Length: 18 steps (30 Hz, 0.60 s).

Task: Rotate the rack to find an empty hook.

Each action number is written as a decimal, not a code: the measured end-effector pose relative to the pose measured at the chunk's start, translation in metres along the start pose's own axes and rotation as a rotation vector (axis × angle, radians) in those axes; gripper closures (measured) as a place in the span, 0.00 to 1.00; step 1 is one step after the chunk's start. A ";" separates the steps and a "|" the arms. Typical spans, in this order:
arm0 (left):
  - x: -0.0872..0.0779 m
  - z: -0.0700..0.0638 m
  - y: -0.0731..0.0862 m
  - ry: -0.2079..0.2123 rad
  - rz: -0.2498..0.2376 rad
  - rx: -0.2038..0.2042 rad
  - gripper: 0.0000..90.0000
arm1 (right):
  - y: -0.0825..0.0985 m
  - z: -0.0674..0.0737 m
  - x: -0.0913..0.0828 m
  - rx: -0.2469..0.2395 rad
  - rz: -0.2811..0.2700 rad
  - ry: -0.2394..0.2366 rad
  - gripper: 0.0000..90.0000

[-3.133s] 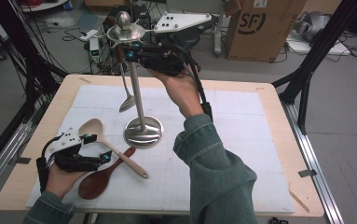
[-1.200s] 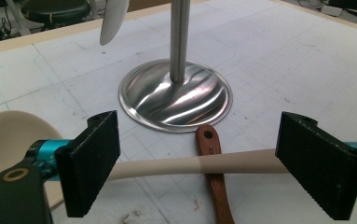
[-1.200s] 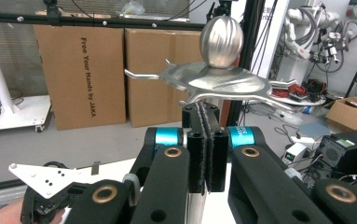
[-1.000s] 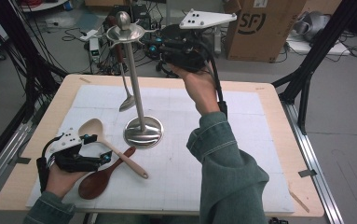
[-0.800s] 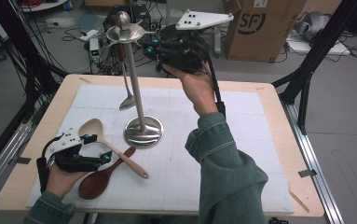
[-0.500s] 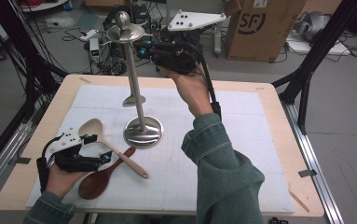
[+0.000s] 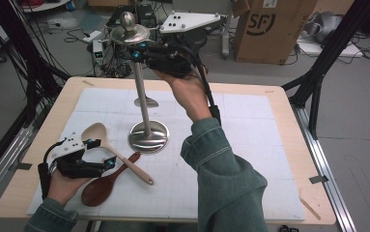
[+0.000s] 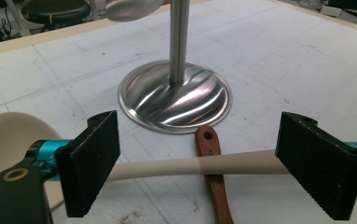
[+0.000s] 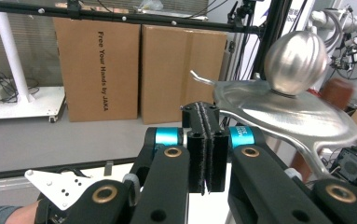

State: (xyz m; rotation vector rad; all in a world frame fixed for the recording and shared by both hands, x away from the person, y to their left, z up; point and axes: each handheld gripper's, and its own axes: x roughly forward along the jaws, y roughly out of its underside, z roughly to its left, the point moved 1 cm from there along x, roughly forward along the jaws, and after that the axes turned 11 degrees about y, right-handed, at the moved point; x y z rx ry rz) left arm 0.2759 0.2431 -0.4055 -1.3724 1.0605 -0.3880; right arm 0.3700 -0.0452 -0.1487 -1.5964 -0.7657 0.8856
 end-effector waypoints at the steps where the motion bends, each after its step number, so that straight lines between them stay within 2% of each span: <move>1: 0.000 0.000 0.000 0.000 0.000 0.000 0.16 | 0.000 0.001 0.001 -0.001 0.002 0.000 0.99; 7: 0.000 0.000 0.000 0.001 0.000 0.001 0.16 | 0.000 0.003 0.006 -0.002 0.005 -0.007 0.99; 11: 0.000 0.001 0.000 0.002 0.000 -0.001 0.16 | 0.001 0.003 0.002 -0.001 0.006 -0.012 0.99; 14: 0.000 0.001 0.000 0.003 0.004 0.002 0.16 | 0.004 0.003 -0.003 0.002 -0.002 -0.020 0.94; 18: 0.000 0.001 0.001 0.003 0.006 0.005 0.16 | 0.013 0.000 -0.011 0.032 0.003 -0.027 0.86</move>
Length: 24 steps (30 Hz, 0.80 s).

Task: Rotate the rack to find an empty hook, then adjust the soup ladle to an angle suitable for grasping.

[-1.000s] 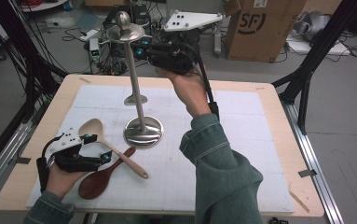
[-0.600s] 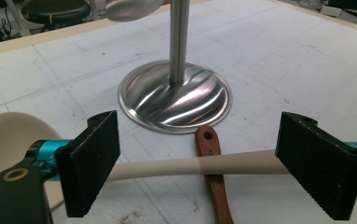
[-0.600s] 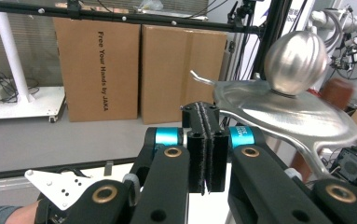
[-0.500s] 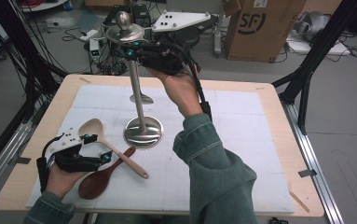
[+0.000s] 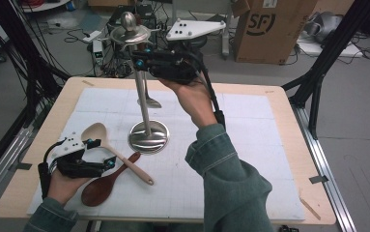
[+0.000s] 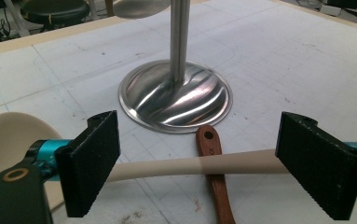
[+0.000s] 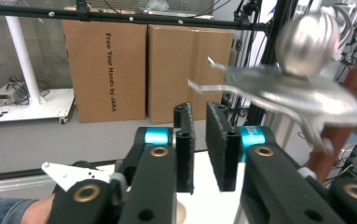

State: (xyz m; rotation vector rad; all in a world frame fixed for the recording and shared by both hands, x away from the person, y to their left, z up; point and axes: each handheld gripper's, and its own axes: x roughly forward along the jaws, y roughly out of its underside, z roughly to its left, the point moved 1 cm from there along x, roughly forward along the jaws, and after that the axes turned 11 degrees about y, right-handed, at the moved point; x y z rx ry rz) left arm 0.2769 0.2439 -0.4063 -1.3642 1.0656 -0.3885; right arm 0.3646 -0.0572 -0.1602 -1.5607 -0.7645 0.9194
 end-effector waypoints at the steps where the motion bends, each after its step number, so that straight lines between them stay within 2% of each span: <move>1: 0.000 0.000 0.000 0.000 -0.001 -0.001 0.16 | 0.003 -0.001 -0.002 0.005 0.003 -0.002 0.84; 12: 0.001 0.000 0.001 0.000 0.007 0.003 0.16 | 0.041 -0.006 -0.025 0.074 0.047 0.011 0.69; 15: 0.002 0.000 0.001 0.000 0.009 0.003 0.16 | 0.057 -0.009 -0.029 0.084 0.068 0.022 0.66; 17: 0.002 0.000 0.001 -0.001 0.010 0.003 0.16 | 0.066 -0.010 -0.031 0.107 0.081 0.026 0.61; 24: 0.003 -0.001 0.002 0.001 0.015 0.006 0.16 | 0.103 -0.006 -0.036 0.137 0.120 0.042 0.56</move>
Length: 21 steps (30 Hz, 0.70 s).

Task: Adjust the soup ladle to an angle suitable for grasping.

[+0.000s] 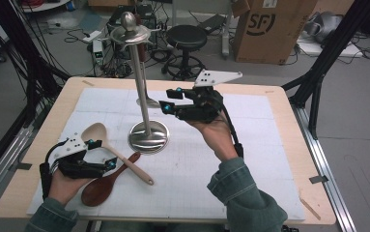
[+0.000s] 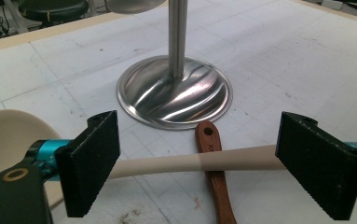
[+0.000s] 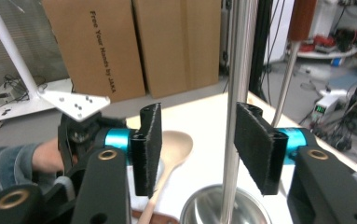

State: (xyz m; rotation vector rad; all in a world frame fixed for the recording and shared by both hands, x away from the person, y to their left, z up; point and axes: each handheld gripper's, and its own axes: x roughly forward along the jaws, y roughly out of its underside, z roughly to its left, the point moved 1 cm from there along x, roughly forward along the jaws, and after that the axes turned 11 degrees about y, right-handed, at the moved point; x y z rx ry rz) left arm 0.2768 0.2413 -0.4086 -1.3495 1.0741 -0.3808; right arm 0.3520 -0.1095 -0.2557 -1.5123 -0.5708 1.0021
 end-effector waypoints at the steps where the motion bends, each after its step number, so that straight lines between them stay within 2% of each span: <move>1: 0.000 0.000 0.000 0.000 0.003 0.002 0.16 | 0.004 0.000 0.000 0.000 -0.001 0.003 0.55; 11: 0.000 -0.001 0.001 0.004 0.008 0.002 0.16 | 0.038 0.003 -0.001 0.031 0.043 0.014 0.50; 13: 0.001 -0.001 0.001 0.000 0.010 0.005 0.16 | 0.043 0.004 0.000 0.040 0.073 0.010 0.46; 16: 0.001 -0.002 0.000 0.003 0.011 0.003 0.16 | 0.050 0.007 -0.001 0.033 0.068 0.014 0.47; 21: 0.002 -0.004 0.000 0.005 0.012 0.008 0.16 | 0.063 0.012 0.000 0.030 0.103 0.021 0.46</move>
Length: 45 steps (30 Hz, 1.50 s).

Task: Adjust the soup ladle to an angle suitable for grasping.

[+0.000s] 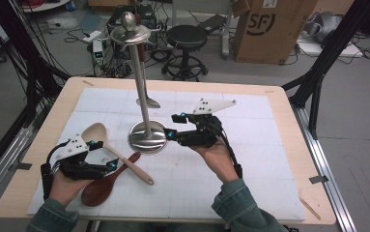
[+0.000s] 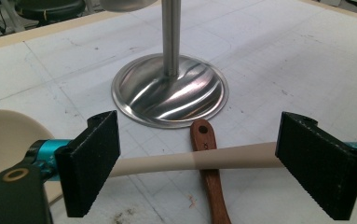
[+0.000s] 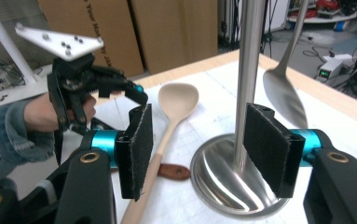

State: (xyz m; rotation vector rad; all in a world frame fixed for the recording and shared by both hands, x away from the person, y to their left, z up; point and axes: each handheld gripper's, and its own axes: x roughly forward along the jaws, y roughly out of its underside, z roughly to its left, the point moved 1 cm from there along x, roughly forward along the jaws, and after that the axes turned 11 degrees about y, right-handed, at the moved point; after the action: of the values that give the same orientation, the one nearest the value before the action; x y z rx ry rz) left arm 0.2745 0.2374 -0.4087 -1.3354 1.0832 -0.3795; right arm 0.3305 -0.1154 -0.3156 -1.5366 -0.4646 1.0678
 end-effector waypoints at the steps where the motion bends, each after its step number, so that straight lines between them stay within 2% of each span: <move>1: 0.000 0.000 0.000 0.002 0.001 -0.001 0.16 | 0.002 0.001 0.001 -0.002 0.005 -0.001 0.46; 19: 0.000 0.000 0.001 0.006 0.008 -0.004 0.16 | 0.036 0.013 0.019 0.004 0.089 0.003 0.42; 31: 0.000 0.000 0.001 0.009 0.010 -0.002 0.15 | 0.047 0.020 0.027 -0.004 0.114 0.009 0.40; 45: 0.000 0.001 0.001 0.005 0.012 -0.004 0.14 | 0.069 0.035 0.047 -0.019 0.171 0.000 0.39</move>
State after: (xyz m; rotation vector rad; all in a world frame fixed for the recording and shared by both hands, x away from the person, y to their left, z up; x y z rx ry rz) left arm 0.2749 0.2376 -0.4098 -1.3316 1.0962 -0.3723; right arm 0.3081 -0.0780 -0.3946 -1.6153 -0.3491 1.1971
